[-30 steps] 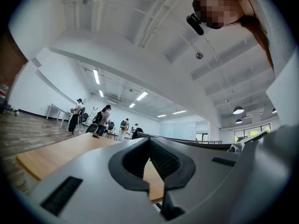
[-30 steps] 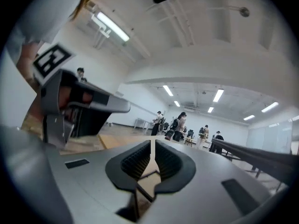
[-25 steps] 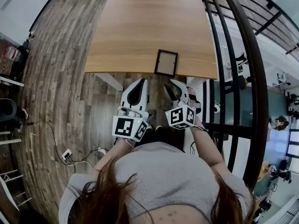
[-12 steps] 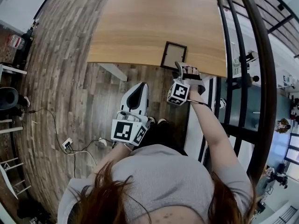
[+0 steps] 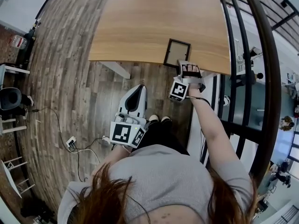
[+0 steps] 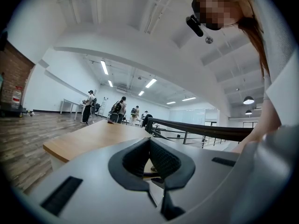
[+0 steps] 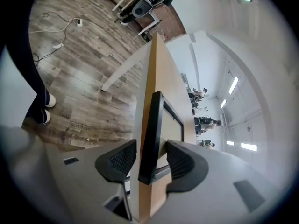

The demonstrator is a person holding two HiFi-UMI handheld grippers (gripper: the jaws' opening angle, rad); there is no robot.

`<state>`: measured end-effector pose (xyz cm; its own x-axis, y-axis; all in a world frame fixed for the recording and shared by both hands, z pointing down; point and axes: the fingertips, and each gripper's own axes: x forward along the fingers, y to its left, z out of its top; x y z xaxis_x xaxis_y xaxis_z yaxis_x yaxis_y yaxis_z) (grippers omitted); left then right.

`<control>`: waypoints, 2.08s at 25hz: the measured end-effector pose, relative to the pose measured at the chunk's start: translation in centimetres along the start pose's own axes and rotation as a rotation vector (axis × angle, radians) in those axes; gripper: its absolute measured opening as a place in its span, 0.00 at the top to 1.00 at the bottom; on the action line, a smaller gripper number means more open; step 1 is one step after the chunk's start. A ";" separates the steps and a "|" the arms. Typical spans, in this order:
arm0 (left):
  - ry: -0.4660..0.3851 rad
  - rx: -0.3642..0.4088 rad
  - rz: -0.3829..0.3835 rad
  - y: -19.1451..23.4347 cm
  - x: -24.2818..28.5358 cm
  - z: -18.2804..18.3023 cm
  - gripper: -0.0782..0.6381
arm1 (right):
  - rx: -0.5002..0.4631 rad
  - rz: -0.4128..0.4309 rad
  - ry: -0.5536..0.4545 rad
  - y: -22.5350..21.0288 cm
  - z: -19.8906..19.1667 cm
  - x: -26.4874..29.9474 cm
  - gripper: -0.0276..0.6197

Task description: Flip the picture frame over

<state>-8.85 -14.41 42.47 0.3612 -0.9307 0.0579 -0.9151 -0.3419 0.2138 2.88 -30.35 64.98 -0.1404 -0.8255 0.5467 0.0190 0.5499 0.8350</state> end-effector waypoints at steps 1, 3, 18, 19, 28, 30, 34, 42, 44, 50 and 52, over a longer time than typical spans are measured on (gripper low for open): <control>-0.002 0.000 -0.002 0.0 0.0 0.1 0.88 | 0.001 -0.015 -0.008 0.0 0.1 -0.3 0.66; -0.007 -0.001 -0.005 0.0 0.1 0.2 0.88 | 0.007 -0.031 -0.025 0.0 0.3 -1.2 0.71; -0.016 -0.015 -0.062 -0.8 0.7 0.7 0.88 | 0.014 -0.175 -0.185 -2.6 0.5 -5.7 0.87; -0.018 -0.015 -0.065 -0.9 0.8 0.7 0.88 | 0.011 -0.172 -0.186 -2.7 0.4 -5.7 0.87; -0.024 -0.024 -0.072 -0.7 0.7 0.8 0.88 | 0.121 -0.197 -0.249 -5.3 2.6 -7.2 0.88; -0.027 -0.024 -0.070 -0.5 0.7 0.9 0.88 | 0.324 -0.207 -0.293 -7.6 3.3 -8.1 0.88; -0.022 -0.028 -0.072 -0.4 0.7 0.7 0.88 | 1.038 -0.215 -0.477 -13.5 2.9 -10.4 0.88; -0.009 -0.027 -0.086 -0.4 0.7 -0.1 0.88 | 2.589 -0.196 -0.759 -11.8 -2.7 -10.5 0.88; -0.002 -0.026 -0.088 -0.2 0.6 -0.4 0.88 | 2.777 -0.207 -0.749 -9.1 -3.4 -9.7 0.88; 0.027 -0.027 -0.092 0.6 0.4 -0.9 0.88 | 3.070 -0.275 -0.753 -4.5 -3.8 -8.2 0.88; 0.037 -0.024 -0.096 0.7 0.3 -1.0 0.88 | 3.083 -0.289 -0.734 -3.7 -3.7 -7.8 0.88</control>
<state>-9.18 -14.76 43.63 0.4541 -0.8881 0.0715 -0.8713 -0.4259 0.2438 7.57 -26.40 57.84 0.0522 -0.9913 0.1208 0.0442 -0.1186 -0.9920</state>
